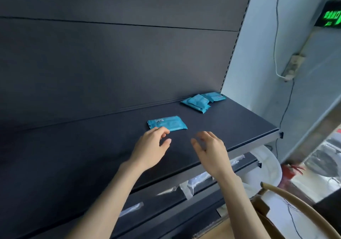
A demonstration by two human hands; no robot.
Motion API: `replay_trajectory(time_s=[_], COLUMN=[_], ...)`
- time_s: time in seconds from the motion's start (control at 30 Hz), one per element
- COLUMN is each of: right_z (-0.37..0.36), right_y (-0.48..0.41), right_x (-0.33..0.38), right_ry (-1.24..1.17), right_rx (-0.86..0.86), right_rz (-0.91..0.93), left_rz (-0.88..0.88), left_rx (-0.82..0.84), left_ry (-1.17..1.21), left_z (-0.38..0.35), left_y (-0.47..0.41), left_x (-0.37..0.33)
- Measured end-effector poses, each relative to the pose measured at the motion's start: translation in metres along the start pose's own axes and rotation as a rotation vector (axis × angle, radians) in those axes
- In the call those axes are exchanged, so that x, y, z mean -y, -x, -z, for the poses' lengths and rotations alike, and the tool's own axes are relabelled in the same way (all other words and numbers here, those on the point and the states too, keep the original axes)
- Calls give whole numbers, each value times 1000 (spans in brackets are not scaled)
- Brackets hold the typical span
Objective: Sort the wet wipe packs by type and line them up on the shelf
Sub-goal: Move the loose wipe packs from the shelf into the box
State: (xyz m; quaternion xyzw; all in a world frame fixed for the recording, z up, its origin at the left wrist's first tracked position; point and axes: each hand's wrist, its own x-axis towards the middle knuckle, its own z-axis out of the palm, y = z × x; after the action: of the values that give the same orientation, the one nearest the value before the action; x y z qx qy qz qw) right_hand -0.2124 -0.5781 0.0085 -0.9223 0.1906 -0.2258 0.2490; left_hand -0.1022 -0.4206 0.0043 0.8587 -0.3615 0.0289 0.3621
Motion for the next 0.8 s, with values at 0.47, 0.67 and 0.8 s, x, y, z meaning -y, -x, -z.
replay_trajectory(time_s=[0.47,0.67,0.8], right_z=[-40,-39,-41], right_y=[-201,-270,-294], right_x=[-104,-141,-163], right_ry=[105,169,184], right_rx=[94,173,241], right_rz=[-48,-196,-220], left_rz=[361,394,389], left_rx=[217,17,-78], left_ry=[-214,336,294], left_z=[-48,-83,-116], left_y=[-171,-224,-255], left_x=[30,22,27])
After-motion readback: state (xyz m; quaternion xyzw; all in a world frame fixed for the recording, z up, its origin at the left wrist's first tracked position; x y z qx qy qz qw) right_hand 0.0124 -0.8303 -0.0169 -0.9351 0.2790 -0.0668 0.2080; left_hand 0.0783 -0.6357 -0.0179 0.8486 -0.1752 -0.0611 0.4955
